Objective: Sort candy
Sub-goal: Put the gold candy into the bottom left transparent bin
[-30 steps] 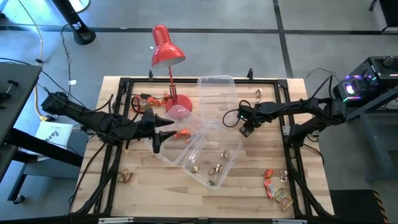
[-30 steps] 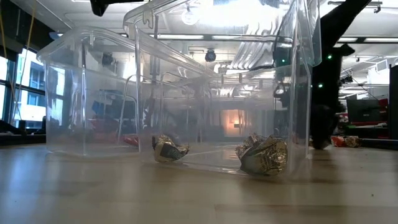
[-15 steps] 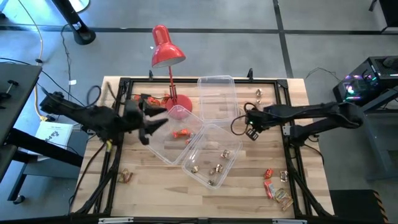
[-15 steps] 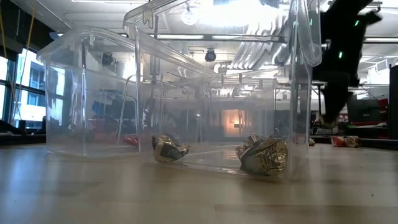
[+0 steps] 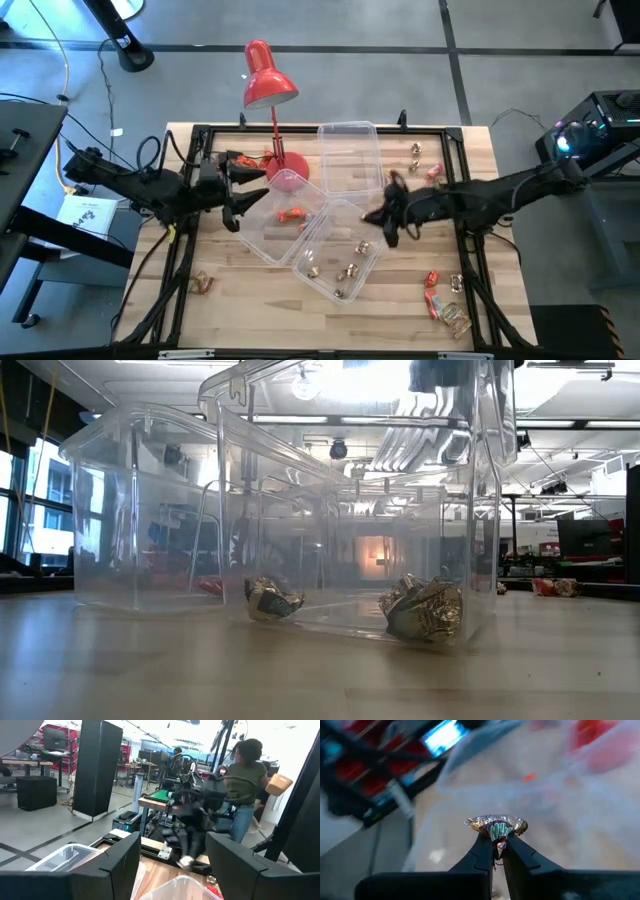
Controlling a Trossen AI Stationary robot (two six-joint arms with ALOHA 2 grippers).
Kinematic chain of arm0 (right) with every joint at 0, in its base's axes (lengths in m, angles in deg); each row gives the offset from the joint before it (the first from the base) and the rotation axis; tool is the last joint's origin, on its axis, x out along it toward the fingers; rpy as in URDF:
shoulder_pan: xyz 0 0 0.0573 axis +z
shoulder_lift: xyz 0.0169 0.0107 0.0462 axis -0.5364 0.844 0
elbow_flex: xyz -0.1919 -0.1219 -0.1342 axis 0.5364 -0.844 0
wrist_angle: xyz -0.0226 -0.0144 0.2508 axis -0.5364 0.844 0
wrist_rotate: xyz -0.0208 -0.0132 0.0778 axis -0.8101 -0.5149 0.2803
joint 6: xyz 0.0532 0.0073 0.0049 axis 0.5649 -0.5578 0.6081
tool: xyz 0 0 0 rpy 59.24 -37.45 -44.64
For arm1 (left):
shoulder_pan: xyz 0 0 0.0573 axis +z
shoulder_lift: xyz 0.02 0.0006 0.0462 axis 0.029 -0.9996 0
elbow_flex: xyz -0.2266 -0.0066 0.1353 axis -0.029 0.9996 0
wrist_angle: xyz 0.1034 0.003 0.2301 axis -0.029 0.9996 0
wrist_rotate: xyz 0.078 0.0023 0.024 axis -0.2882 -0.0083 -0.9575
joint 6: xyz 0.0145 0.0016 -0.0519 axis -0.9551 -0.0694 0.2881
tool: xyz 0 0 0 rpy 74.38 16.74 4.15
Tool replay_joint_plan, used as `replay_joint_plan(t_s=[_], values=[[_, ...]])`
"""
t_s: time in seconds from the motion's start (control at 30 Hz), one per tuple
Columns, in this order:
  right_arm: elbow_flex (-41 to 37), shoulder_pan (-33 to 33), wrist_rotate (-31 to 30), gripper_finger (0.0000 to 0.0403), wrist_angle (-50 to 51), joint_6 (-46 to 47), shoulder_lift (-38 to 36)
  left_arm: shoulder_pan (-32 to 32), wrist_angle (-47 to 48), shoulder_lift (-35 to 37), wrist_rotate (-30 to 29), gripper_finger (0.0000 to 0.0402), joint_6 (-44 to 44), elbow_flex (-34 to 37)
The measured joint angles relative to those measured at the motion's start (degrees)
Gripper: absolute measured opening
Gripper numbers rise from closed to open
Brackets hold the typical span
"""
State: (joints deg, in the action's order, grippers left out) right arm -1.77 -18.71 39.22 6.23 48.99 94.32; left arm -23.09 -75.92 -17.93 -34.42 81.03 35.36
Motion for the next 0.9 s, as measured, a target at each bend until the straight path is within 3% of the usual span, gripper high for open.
replay_joint_plan(t_s=[0.17, 0.33, 0.53, 0.67, 0.73, 0.9], values=[[0.0, 4.7, 3.3, 0.0024, -1.8, 1.7, 6.4, 0.0, 0.0, -0.8, 0.0, 0.0216, 0.0, 0.0], [2.2, 6.3, 5.1, 0.0086, 1.0, 1.6, 10.1, 0.0, 0.0, -0.8, 0.0, 0.0216, 0.0, 0.0], [10.5, 6.5, -4.0, 0.0182, 13.4, -5.5, 10.9, 0.0, 0.0, -0.8, 0.0, 0.0216, 0.0, 0.0], [15.7, 4.7, -5.1, 0.0218, 24.7, -7.0, 10.9, 0.0, 0.0, -0.8, 0.0, 0.0216, 0.0, 0.0], [18.6, 3.2, -8.1, 0.0222, 32.9, -2.1, 10.9, 0.0, 0.0, -0.8, 0.1, 0.0216, 0.1, 0.0], [23.6, -1.2, -22.6, 0.0213, 52.5, 17.2, 10.8, 0.0, 0.0, -0.8, 0.1, 0.0216, 0.5, 0.0]])
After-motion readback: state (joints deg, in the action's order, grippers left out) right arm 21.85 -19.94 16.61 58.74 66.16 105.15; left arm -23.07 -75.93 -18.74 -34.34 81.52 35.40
